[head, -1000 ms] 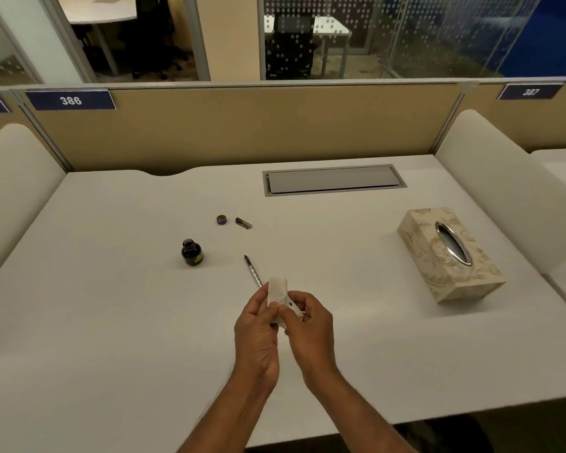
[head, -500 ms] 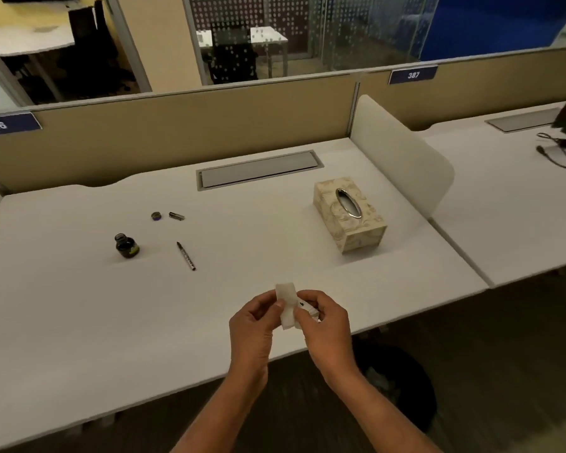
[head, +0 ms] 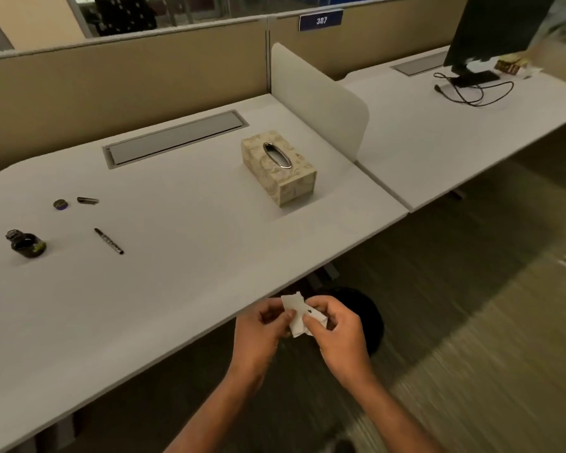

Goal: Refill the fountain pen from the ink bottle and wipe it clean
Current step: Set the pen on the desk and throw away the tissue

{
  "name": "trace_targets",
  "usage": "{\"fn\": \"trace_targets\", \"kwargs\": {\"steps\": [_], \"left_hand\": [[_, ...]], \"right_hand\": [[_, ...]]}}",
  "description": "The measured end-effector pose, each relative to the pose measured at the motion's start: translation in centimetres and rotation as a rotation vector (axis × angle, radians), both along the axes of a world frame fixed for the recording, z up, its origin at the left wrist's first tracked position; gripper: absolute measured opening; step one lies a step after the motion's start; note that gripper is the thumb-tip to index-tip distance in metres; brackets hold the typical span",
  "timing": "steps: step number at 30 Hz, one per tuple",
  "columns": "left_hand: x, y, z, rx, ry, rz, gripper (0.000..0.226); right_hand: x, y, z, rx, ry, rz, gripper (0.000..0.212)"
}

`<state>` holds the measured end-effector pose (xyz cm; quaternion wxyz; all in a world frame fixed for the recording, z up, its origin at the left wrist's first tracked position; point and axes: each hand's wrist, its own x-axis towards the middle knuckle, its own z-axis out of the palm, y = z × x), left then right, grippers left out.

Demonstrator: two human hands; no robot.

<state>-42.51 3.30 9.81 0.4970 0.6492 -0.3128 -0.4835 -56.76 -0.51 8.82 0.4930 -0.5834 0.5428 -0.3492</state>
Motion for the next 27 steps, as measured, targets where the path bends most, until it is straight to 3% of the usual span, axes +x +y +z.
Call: {"fn": "trace_targets", "kwargs": {"steps": [10, 17, 22, 27], "left_hand": [[-7.7, -1.3, -6.8, 0.042, -0.122, -0.024, 0.019], [-14.8, -3.9, -14.8, 0.096, -0.145, 0.085, 0.017], [-18.0, -7.0, -20.8, 0.075, -0.159, 0.086, 0.027], [-19.3, -10.0, -28.1, 0.087, -0.282, 0.027, 0.02]], "right_hand": [[-7.8, -1.4, -5.4, 0.078, 0.066, -0.02, 0.019], [-14.7, -5.3, -13.0, 0.079, 0.114, -0.067, 0.019], [-17.3, -8.0, -19.2, 0.073, 0.159, -0.023, 0.018], [-18.8, -10.5, -26.1, 0.036, 0.243, -0.001, 0.015]]}}
